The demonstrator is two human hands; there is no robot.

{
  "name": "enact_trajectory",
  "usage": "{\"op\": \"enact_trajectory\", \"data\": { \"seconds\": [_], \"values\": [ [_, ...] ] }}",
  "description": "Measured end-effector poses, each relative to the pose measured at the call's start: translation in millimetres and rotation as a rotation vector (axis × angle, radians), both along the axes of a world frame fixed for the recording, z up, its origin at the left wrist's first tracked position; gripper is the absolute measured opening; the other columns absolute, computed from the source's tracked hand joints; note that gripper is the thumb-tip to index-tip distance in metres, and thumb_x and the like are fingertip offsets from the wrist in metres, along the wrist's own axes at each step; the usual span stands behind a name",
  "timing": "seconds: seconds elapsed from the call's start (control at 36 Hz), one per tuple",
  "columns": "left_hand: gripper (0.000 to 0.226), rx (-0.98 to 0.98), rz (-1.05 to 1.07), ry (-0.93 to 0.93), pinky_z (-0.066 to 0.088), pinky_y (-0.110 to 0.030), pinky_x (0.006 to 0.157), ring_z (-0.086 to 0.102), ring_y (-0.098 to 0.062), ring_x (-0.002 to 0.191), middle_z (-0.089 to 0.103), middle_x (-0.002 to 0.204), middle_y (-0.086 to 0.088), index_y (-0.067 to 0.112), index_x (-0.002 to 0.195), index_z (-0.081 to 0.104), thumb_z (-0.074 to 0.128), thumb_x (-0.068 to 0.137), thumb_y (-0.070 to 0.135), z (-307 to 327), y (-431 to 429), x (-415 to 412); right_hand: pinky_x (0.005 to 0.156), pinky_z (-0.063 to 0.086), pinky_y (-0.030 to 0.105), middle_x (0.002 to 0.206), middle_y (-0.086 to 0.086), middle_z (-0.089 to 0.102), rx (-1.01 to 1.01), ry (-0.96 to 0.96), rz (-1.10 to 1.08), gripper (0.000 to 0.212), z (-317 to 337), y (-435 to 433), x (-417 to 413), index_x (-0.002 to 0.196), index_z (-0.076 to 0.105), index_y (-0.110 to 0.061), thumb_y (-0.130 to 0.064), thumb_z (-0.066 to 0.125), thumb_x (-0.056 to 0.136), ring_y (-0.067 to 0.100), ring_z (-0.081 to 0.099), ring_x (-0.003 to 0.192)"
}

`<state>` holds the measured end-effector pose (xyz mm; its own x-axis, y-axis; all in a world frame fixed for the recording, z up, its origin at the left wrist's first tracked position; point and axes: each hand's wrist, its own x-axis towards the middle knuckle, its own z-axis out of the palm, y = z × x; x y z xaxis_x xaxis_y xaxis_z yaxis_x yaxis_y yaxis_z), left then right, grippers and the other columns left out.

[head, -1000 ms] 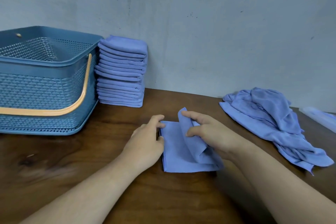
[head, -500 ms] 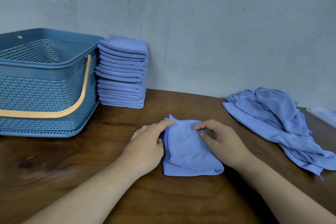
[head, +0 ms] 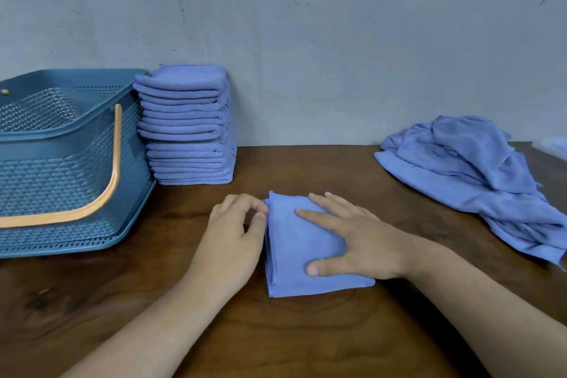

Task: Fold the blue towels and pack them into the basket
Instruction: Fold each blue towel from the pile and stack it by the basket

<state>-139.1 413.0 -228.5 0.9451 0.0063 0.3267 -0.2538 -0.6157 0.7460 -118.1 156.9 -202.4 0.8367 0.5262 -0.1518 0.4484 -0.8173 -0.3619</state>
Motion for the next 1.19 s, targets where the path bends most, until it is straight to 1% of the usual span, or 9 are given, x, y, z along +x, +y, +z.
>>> {"op": "enact_trajectory", "data": {
  "seconds": [0.11, 0.22, 0.31, 0.44, 0.61, 0.67, 0.75, 0.97, 1.19],
  "values": [
    [0.027, 0.181, -0.213, -0.141, 0.021, -0.024, 0.123, 0.030, 0.007, 0.148, 0.048, 0.145, 0.032, 0.040, 0.133, 0.058, 0.050, 0.108, 0.034, 4, -5, -5, 0.130, -0.005, 0.041, 0.167, -0.034, -0.024, -0.074, 0.020, 0.014, 0.107, 2, 2, -1, 0.158, -0.001, -0.066, -0.100, 0.053, 0.072, -0.008, -0.033, 0.149],
    [0.057, 0.473, -0.338, 0.100, -0.003, -0.038, 0.132, -0.006, 0.017, 0.153, 0.013, 0.168, 0.035, 0.047, 0.164, 0.021, 0.035, 0.109, 0.056, 0, -14, -12, 0.129, -0.007, 0.039, 0.167, -0.031, -0.027, -0.094, 0.038, 0.022, 0.107, 4, 4, -3, 0.155, -0.009, -0.068, -0.099, 0.052, 0.073, -0.006, -0.035, 0.149],
    [0.075, 0.632, -0.278, 0.216, -0.008, -0.041, 0.132, -0.023, 0.013, 0.152, -0.016, 0.171, 0.029, 0.042, 0.168, -0.004, 0.024, 0.105, 0.072, 1, -14, -15, 0.129, -0.007, 0.038, 0.167, -0.033, -0.026, -0.044, 0.034, 0.011, 0.108, 1, 2, -4, 0.157, -0.006, -0.066, -0.099, 0.053, 0.072, -0.009, -0.035, 0.148],
    [0.089, 0.714, -0.195, 0.282, -0.008, -0.045, 0.132, -0.026, 0.005, 0.154, -0.027, 0.170, 0.023, 0.036, 0.167, -0.016, 0.017, 0.098, 0.083, 7, -16, -23, 0.131, -0.004, 0.039, 0.166, -0.037, -0.021, 0.035, 0.001, -0.010, 0.099, -8, -2, -4, 0.161, 0.003, -0.062, -0.099, 0.044, 0.078, -0.014, -0.030, 0.148],
    [0.098, 0.636, -0.162, 0.260, 0.001, -0.039, 0.132, -0.008, 0.002, 0.159, -0.008, 0.174, 0.022, 0.033, 0.169, 0.000, 0.031, 0.093, 0.087, 13, -15, -24, 0.129, 0.017, 0.038, 0.166, -0.032, 0.027, 0.361, -0.133, -0.319, 0.058, -15, -11, 2, 0.154, 0.043, -0.050, -0.073, 0.034, 0.102, -0.007, 0.013, 0.155],
    [0.080, 0.447, -0.121, 0.231, 0.022, -0.030, 0.125, 0.020, -0.001, 0.156, 0.022, 0.164, 0.030, 0.043, 0.160, 0.024, 0.043, 0.092, 0.082, 14, -13, -22, 0.116, 0.034, 0.041, 0.148, -0.026, 0.051, 0.324, -0.226, -0.498, 0.043, -16, -16, 8, 0.135, 0.061, -0.045, -0.065, 0.040, 0.104, 0.005, 0.038, 0.145],
    [0.043, 0.173, 0.052, 0.137, 0.042, -0.028, 0.102, 0.049, -0.005, 0.130, 0.048, 0.133, 0.028, 0.045, 0.134, 0.044, 0.047, 0.096, 0.066, 14, -10, -14, 0.103, 0.032, 0.039, 0.124, -0.027, 0.059, 0.227, -0.230, -0.588, 0.033, -18, -16, 13, 0.103, 0.069, -0.041, -0.065, 0.046, 0.100, 0.005, 0.043, 0.132],
    [0.086, 0.417, 0.070, 0.215, 0.013, -0.045, 0.132, 0.015, -0.009, 0.160, 0.021, 0.172, 0.013, 0.029, 0.167, 0.015, 0.038, 0.099, 0.075, 4, -16, -7, 0.119, 0.023, 0.044, 0.108, -0.031, 0.048, 0.315, -0.206, -0.649, 0.022, -18, -2, 16, 0.086, 0.066, -0.039, -0.061, 0.066, 0.092, 0.009, 0.031, 0.151],
    [0.094, 0.534, 0.069, 0.274, 0.004, -0.045, 0.133, 0.002, -0.009, 0.162, 0.016, 0.175, 0.012, 0.028, 0.169, 0.014, 0.027, 0.094, 0.084, -2, -13, -1, 0.129, 0.006, 0.052, 0.158, -0.015, 0.046, 0.346, -0.117, -0.651, 0.019, -15, 4, 18, 0.083, 0.069, -0.038, -0.053, 0.066, 0.094, 0.013, 0.014, 0.160]
  ]
}}
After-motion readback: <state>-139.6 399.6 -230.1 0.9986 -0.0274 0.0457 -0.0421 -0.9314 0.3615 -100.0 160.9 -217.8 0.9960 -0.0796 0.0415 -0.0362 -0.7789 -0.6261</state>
